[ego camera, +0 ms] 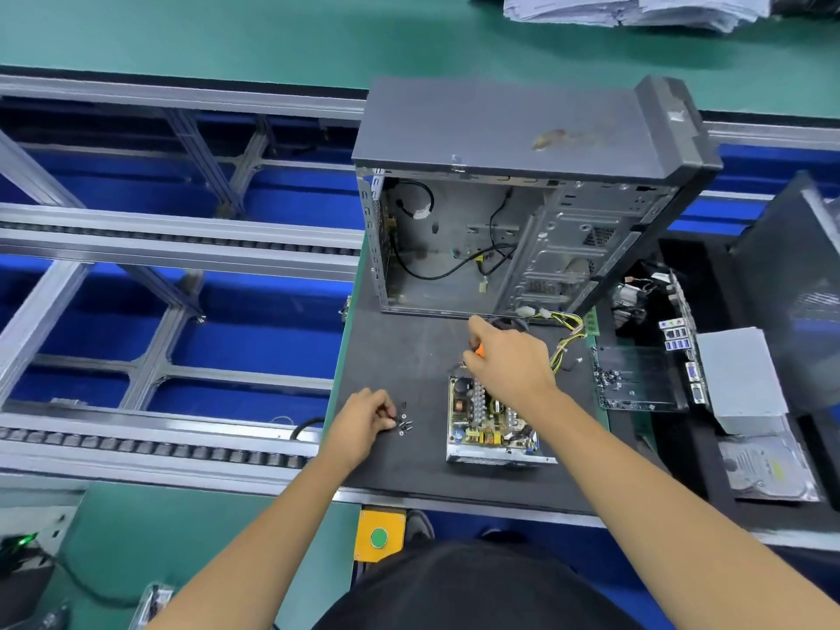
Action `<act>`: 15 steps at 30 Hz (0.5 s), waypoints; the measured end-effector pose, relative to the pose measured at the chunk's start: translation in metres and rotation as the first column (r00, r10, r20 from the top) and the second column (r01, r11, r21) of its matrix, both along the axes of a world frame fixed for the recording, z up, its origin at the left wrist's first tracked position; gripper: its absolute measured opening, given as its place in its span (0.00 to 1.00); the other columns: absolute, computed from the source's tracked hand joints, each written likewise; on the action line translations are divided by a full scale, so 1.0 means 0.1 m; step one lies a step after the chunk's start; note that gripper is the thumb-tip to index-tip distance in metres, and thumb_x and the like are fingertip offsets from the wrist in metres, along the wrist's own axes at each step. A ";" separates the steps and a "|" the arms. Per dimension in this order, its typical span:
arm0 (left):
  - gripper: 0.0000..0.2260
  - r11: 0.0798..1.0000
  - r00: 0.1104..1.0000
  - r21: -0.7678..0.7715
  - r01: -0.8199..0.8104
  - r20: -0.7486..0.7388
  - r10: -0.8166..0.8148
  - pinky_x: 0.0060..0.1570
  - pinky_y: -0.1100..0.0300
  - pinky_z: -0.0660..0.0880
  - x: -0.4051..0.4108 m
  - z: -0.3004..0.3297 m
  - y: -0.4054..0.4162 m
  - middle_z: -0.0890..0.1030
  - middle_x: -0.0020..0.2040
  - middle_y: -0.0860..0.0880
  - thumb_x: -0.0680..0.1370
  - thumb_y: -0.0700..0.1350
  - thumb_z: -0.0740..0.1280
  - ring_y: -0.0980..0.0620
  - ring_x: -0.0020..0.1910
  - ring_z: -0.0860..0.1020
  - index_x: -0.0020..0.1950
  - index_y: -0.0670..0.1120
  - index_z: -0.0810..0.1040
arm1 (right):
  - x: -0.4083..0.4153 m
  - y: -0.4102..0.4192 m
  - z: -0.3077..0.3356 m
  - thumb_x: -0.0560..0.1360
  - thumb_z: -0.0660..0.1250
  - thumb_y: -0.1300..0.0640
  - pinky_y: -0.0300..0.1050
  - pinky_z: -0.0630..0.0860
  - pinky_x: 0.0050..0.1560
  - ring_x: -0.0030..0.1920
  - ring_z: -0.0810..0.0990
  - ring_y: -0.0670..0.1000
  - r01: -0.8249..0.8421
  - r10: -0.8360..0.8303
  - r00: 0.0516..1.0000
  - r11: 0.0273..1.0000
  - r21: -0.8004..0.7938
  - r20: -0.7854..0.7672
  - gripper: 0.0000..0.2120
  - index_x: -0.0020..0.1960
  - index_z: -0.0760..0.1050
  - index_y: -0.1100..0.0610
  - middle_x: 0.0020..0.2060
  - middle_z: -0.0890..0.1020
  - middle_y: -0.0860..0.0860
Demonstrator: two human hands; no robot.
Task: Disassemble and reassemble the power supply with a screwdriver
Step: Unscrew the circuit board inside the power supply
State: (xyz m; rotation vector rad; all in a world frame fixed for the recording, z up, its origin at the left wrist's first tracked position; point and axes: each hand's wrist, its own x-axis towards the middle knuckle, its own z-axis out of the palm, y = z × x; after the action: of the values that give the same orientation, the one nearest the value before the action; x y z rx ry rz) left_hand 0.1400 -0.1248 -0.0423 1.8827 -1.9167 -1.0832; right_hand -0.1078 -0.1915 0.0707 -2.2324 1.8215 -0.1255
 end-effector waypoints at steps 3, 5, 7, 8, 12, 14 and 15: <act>0.06 0.996 0.995 -0.058 0.069 0.076 -0.065 0.51 0.55 0.74 -0.04 -0.02 0.01 0.77 0.49 0.51 0.78 0.39 0.71 0.53 0.51 0.74 0.50 0.50 0.82 | -0.11 0.09 -0.04 0.74 0.61 0.49 0.47 0.66 0.33 0.34 0.76 0.56 0.069 -0.067 0.996 0.997 -0.026 0.058 0.06 0.45 0.64 0.48 0.27 0.74 0.47; 0.05 0.991 0.984 -0.081 0.104 0.153 -0.091 0.50 0.53 0.75 -0.05 -0.04 0.00 0.77 0.49 0.53 0.79 0.43 0.70 0.54 0.52 0.73 0.52 0.52 0.82 | -0.16 0.13 -0.05 0.73 0.62 0.49 0.45 0.60 0.30 0.32 0.75 0.54 0.106 -0.102 0.991 0.993 -0.046 0.090 0.07 0.44 0.63 0.48 0.25 0.72 0.46; 0.03 0.988 0.974 -0.078 0.132 0.196 -0.115 0.49 0.52 0.75 -0.06 -0.04 -0.02 0.76 0.49 0.54 0.80 0.46 0.69 0.54 0.52 0.72 0.51 0.54 0.82 | -0.21 0.15 -0.04 0.72 0.61 0.48 0.44 0.57 0.29 0.30 0.73 0.51 0.156 -0.148 0.979 0.987 -0.048 0.137 0.07 0.43 0.62 0.47 0.24 0.72 0.47; 0.03 0.987 0.970 -0.073 0.144 0.209 -0.126 0.49 0.51 0.76 -0.06 -0.05 -0.04 0.75 0.49 0.54 0.80 0.47 0.69 0.54 0.53 0.72 0.51 0.54 0.81 | -0.24 0.16 -0.04 0.71 0.60 0.48 0.44 0.58 0.29 0.29 0.72 0.48 0.183 -0.173 0.971 0.982 -0.045 0.166 0.07 0.43 0.63 0.47 0.24 0.72 0.47; 0.03 0.974 0.950 -0.071 0.215 0.247 -0.192 0.47 0.52 0.76 -0.06 -0.08 -0.11 0.73 0.48 0.56 0.81 0.47 0.67 0.55 0.52 0.72 0.50 0.55 0.79 | -0.35 0.18 -0.02 0.69 0.59 0.45 0.44 0.61 0.31 0.29 0.71 0.43 0.289 -0.278 0.919 0.957 0.002 0.279 0.05 0.41 0.64 0.45 0.25 0.73 0.47; 0.01 0.961 0.933 -0.076 0.266 0.272 -0.236 0.46 0.54 0.75 -0.07 -0.10 -0.13 0.73 0.48 0.55 0.81 0.48 0.67 0.55 0.52 0.73 0.50 0.54 0.77 | -0.40 0.19 0.00 0.69 0.60 0.46 0.43 0.60 0.31 0.28 0.72 0.43 0.330 -0.321 0.893 0.944 0.026 0.316 0.04 0.40 0.65 0.43 0.26 0.76 0.45; 0.01 0.955 0.926 -0.080 0.286 0.280 -0.253 0.46 0.54 0.75 -0.07 -0.11 -0.13 0.73 0.49 0.55 0.81 0.48 0.67 0.55 0.52 0.73 0.51 0.54 0.77 | -0.43 0.19 0.01 0.69 0.61 0.46 0.43 0.60 0.31 0.29 0.73 0.44 0.343 -0.335 0.882 0.939 0.034 0.331 0.04 0.40 0.65 0.43 0.28 0.77 0.42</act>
State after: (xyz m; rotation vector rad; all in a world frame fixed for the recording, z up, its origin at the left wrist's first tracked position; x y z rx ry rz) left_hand 0.1330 -0.1383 -0.0530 1.8136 -2.3924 -0.7894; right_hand -0.1505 -0.1722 0.0720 -1.7482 1.9980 -0.5588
